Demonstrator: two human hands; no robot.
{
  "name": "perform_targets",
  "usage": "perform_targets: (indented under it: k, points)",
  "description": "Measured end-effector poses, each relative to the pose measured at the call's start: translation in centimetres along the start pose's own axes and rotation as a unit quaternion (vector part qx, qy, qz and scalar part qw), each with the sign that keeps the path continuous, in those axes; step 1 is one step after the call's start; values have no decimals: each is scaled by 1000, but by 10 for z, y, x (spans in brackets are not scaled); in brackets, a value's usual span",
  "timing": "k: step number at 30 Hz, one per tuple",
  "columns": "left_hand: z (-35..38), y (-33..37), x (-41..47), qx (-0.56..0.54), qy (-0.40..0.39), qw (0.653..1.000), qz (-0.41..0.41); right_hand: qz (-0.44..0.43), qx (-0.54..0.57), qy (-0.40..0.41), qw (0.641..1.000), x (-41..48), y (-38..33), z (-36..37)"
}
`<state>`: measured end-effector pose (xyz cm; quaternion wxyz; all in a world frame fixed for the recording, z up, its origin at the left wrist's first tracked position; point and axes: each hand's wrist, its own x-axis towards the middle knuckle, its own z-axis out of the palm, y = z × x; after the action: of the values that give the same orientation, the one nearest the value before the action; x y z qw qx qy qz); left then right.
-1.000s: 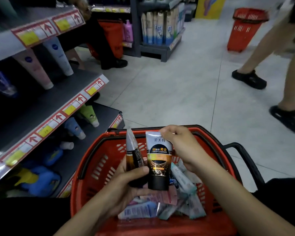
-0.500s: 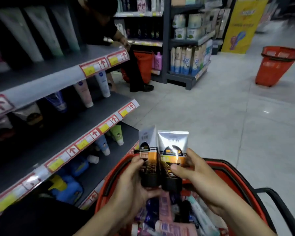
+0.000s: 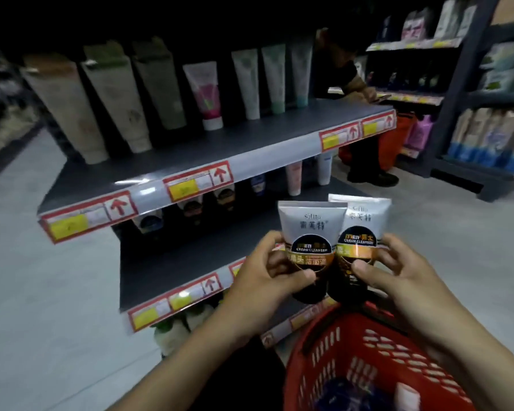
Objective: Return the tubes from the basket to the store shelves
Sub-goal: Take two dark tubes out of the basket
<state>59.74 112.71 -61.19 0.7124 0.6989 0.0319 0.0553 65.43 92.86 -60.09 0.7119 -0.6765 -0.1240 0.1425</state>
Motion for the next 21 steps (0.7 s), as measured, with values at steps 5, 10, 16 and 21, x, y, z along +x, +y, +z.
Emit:
perform_targets:
  k: [5, 10, 16, 21]
  points:
    - [-46, -11, 12, 56, 100, 993, 0, 16, -10, -27, 999, 48, 23, 47]
    - [-77, -34, 46, 94, 187, 978, -22, 23, -11, -28, 999, 92, 39, 75]
    - [-105, -57, 115, 160, 239, 957, -35, 16, 10, -38, 999, 133, 55, 82]
    - [-116, -77, 154, 204, 261, 942, -55, -4, 19, -43, 999, 153, 63, 82]
